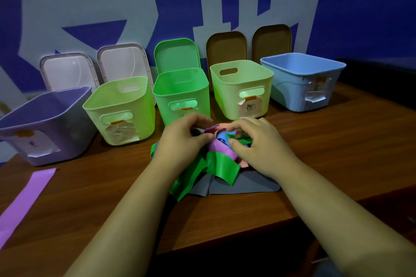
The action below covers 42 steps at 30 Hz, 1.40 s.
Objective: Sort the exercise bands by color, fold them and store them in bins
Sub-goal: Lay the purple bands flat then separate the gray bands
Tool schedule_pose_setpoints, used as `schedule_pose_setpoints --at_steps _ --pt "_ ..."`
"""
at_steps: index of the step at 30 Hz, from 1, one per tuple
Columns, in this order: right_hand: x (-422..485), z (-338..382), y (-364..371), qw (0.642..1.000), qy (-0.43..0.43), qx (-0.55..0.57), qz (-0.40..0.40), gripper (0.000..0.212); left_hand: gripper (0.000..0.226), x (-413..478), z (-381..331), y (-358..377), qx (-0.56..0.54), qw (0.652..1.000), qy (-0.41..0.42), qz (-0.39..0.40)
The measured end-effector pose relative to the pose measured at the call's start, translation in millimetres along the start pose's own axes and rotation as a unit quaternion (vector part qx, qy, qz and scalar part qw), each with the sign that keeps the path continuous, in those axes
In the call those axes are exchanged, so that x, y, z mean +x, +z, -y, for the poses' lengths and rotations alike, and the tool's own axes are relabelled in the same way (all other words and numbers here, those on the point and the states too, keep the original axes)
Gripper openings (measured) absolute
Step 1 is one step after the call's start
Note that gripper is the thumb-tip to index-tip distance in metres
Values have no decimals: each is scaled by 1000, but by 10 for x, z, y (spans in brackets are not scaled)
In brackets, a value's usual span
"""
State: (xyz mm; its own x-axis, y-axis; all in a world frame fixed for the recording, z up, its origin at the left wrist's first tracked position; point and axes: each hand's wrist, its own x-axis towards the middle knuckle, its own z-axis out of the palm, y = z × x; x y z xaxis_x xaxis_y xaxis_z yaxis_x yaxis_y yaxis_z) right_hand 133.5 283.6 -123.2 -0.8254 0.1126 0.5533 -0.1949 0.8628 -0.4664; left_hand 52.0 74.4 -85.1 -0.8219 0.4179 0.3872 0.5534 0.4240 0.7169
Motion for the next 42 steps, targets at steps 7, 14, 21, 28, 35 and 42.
schedule_pose_setpoints --at_steps 7,14,21,28,35,42 --pt "-27 20 7 999 -37 -27 -4 30 40 -16 -15 -38 -144 988 -51 13" --pt "-42 72 4 999 -19 -42 9 28 39 -28 -54 9 -19 999 -45 2" --pt "-54 130 -39 999 -16 -28 3 32 8 44 -100 -58 -5 995 -82 -50" --pt "155 381 -198 998 -58 -33 -9 29 12 91 -340 -258 -63 993 -50 -90" --pt "499 582 -300 990 -11 124 72 22 7 92 -641 -411 -239 969 -67 -3" --pt "407 621 -315 981 2 143 129 32 10 -9 -461 -466 -274 958 -80 29"
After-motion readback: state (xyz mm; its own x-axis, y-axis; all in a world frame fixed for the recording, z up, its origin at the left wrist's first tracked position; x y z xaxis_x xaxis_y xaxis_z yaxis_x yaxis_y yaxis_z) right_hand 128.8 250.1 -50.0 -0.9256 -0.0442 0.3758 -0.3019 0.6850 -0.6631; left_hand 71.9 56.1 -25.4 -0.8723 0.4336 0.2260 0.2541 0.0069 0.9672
